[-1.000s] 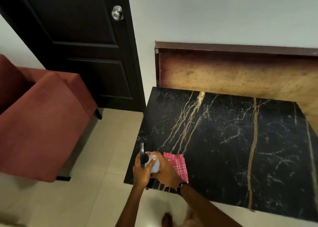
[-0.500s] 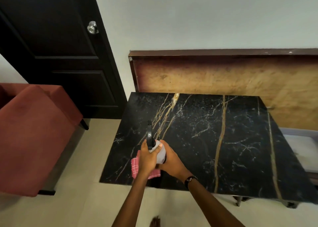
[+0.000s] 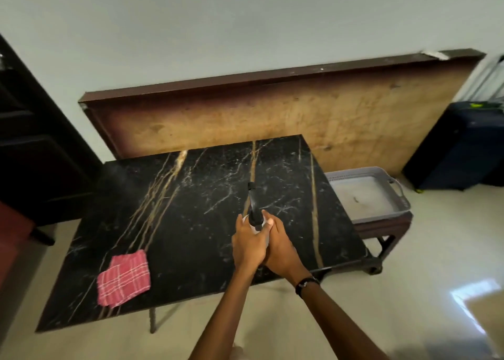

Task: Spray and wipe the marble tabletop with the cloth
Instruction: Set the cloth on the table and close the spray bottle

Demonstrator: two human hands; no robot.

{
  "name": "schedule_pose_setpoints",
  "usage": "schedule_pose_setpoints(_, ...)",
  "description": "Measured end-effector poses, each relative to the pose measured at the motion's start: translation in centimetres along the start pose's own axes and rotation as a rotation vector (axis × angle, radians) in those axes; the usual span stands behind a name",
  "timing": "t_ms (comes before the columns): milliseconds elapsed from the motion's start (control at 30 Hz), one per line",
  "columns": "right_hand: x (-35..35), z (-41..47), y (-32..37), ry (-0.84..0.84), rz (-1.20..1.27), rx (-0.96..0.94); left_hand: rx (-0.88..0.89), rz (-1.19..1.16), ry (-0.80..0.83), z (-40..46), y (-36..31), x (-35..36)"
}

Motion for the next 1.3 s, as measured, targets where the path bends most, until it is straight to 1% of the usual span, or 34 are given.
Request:
schedule_pose_setpoints(100,-3.5,-0.2,-3.0,-0.082,-0.043,0.058,0.077,0.057,0.070,-0.3,-2.4,4.0)
schedule_pose_setpoints(267,-8.1,0.9,-6.6,-0.173,-0.142,0.094,0.100,0.100,0.168,0.7,-5.0,9.3)
schedule_pose_setpoints(367,-10.3,2.3,-8.9,-0.178,-0.154,0.129,0.131,0.109,0.208,2.1,-6.0,12.2)
schedule_pose_setpoints(600,-15.7,6.6,-15.0,-0.168,-0.094,0.225,0.105,0.056,0.349,6.5,-9.0,18.8)
schedule_pose_setpoints(700,-18.0,8.2,-17.5,-0.205,-0.013,0.290,0.101,0.080,0.460,9.1,-9.5,21.0)
schedule_pose_setpoints(800,-20.0,9.5,-20.5,-0.249,0.047,0.341,0.078,0.021,0.580,10.8,-10.7,22.8)
schedule_pose_setpoints(900,-21.8,10.8,-23.6,-0.271,0.103,0.392,0.070,0.018,0.660,11.6,-11.3,25.1)
schedule_pose_setpoints(1033,-23.2,13.0,-28.0,-0.247,0.081,0.432,-0.007,0.047,0.673,12.7,-11.3,28.4)
schedule_pose_setpoints(1200,-23.1,15.9,-34.2,-0.149,-0.007,0.475,-0.113,0.067,0.623,13.9,-11.1,31.8)
schedule_pose_setpoints(1300,-22.3,17.5,-37.7,-0.066,-0.061,0.444,-0.149,0.042,0.575,15.0,-10.8,34.0)
Point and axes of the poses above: each hand's wrist, its own z-axis towards the middle knuckle, its own x-axis out of the palm, y = z × x, the point moved 2 cm from there along z, towards the middle knuckle, and after that the axes turned 1 degree about -x, right-handed, at the moved point
